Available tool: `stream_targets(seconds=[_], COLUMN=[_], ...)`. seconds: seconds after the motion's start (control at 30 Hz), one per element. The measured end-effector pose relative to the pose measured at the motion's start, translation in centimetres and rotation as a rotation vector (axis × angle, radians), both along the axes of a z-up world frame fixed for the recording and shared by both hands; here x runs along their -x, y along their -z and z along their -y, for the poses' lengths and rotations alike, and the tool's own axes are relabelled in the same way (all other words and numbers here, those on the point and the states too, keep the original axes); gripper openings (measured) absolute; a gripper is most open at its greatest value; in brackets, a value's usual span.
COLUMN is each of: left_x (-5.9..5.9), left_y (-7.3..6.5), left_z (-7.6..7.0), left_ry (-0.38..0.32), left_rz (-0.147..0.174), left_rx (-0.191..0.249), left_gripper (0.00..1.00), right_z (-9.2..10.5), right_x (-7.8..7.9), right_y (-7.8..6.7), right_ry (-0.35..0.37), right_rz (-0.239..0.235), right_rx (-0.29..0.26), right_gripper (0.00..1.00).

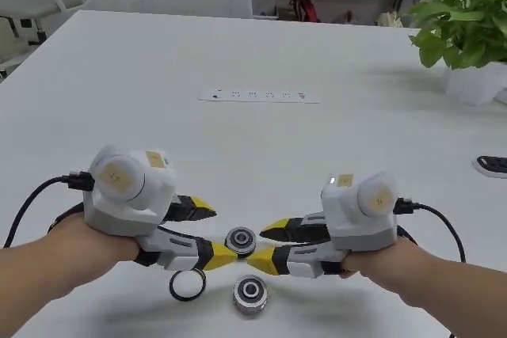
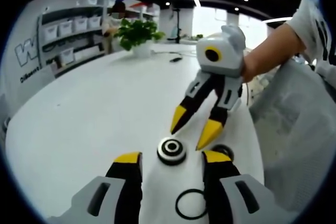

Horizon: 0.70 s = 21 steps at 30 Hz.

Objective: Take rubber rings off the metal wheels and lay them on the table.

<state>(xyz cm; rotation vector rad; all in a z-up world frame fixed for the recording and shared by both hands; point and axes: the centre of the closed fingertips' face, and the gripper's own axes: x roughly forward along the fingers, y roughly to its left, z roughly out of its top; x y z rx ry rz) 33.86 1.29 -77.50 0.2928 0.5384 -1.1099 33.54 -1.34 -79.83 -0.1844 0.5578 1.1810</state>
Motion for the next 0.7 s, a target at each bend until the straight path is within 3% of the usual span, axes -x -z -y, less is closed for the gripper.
stream_targets(seconds=[0.7], left_x=[-0.05], left_y=[0.54], left_z=[0.91], left_ry=[0.008], left_rz=[-0.02], left_rx=[0.008], left_gripper=[0.34], right_z=[0.08], right_x=[0.03], right_y=[0.06], right_ry=[-0.001], right_rz=[0.001], right_rx=[0.001], right_gripper=[0.27])
